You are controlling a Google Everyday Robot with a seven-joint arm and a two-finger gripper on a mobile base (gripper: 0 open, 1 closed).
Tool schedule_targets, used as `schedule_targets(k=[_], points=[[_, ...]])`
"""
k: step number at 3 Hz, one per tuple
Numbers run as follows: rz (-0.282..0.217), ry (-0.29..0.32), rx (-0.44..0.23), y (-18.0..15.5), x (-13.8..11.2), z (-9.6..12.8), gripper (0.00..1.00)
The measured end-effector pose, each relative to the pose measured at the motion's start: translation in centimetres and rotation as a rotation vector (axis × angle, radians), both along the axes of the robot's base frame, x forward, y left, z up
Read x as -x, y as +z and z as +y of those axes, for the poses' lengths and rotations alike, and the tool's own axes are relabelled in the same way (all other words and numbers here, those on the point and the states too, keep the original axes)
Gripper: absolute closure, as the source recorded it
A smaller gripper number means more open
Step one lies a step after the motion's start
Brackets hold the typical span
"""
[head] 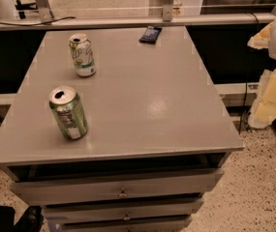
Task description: Move 7up can near rxbar blueberry
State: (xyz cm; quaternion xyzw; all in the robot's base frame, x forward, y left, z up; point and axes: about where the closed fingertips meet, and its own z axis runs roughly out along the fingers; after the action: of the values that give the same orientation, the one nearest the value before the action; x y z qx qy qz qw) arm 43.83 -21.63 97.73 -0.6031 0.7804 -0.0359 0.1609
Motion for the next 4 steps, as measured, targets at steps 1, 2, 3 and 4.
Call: schedule_targets(k=[1, 2, 3, 4], points=[[0.000, 0.000, 0.000, 0.0, 0.0, 0.0, 0.00], [-0.008, -0.007, -0.027, -0.1, -0.3, 0.3, 0.00], [-0.018, 0.003, -0.132, -1.8, -1.6, 1.9, 0.00], [-0.012, 0.018, -0.298, -5.4, -3.8, 4.7, 0.00]])
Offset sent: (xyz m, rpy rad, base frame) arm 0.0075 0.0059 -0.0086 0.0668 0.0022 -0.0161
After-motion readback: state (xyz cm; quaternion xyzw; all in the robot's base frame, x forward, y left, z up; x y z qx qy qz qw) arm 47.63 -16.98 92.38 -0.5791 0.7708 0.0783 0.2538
